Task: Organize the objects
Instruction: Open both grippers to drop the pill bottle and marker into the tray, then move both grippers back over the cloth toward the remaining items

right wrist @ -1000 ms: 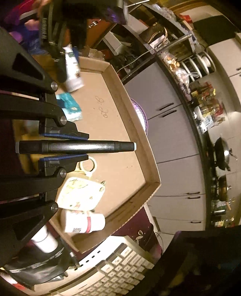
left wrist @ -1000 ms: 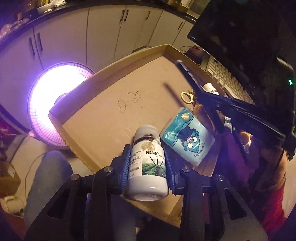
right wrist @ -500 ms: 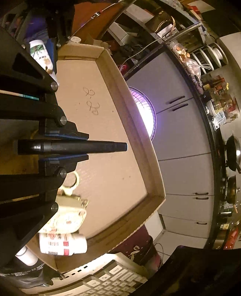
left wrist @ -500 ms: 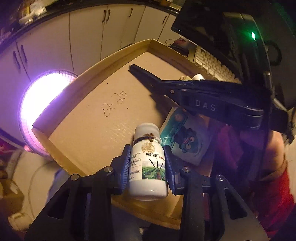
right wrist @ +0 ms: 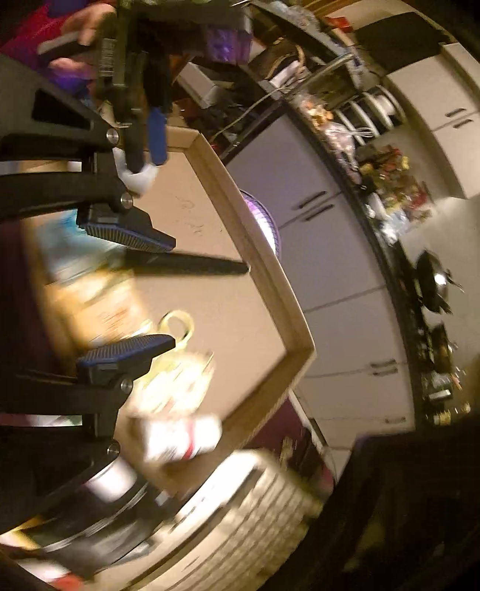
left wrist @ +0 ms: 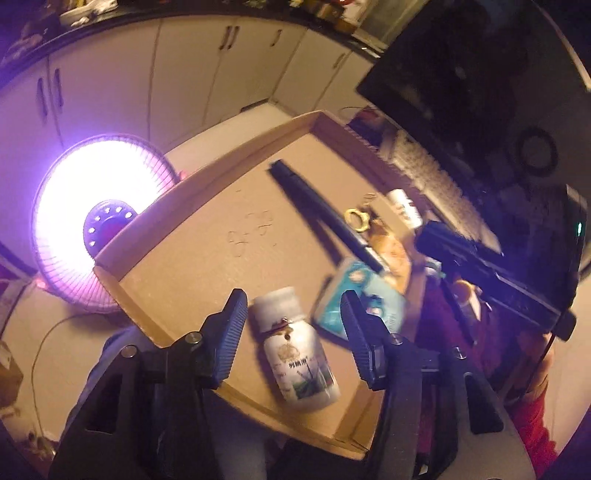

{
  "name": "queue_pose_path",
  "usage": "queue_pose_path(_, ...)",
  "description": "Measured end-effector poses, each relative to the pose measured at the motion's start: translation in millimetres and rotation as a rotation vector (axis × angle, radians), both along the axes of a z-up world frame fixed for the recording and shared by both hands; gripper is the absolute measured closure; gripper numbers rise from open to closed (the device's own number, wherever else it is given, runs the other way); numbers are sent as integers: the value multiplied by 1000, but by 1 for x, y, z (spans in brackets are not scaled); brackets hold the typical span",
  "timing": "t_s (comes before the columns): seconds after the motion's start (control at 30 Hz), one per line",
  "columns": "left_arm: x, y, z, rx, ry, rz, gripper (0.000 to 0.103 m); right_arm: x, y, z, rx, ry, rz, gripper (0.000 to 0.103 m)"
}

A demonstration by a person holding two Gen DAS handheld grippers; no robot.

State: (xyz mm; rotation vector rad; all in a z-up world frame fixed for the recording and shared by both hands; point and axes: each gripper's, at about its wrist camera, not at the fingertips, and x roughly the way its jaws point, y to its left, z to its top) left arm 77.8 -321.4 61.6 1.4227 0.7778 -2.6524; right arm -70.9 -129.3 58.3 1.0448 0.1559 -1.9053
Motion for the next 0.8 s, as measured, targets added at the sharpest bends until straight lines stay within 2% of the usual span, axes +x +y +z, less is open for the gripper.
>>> queue_pose_path(0.03,0,2,4,4,11,-12,49,4,18,2,-12,1,-26,53)
queue_pose_path(0.07,1,5,9,16,33,-27,47,9,38,3,-20,7,-55,46)
queue_pose_path(0.1,1,8,13,25,51,-38,44,14,52,3,-24,15,-78,39)
queue_pose_path(0.13,0,12,17,27,67,-51,38,20,71,3,-24,28,-108,37)
queue_pose_path(0.23,-7,32,27,23,98,-104,36,34,121,1,9,70,-189,35)
queue_pose_path(0.3,-10,48,32,39,116,-149,31,43,146,-2,42,97,-230,29)
queue_pose_path(0.4,-14,78,39,41,134,-221,25,54,178,-8,73,104,-284,26)
queue_pose_path(0.53,-30,131,38,2,120,-340,24,65,209,-14,43,87,-314,26)
queue_pose_path(0.6,-37,160,36,-72,131,-388,24,67,215,-14,32,82,-318,26)
queue_pose_path(0.7,-56,195,31,-278,160,-411,24,68,219,-11,14,82,-320,26)
queue_pose_path(0.8,-81,213,22,-380,168,-419,24,68,222,-8,-28,84,-315,26)
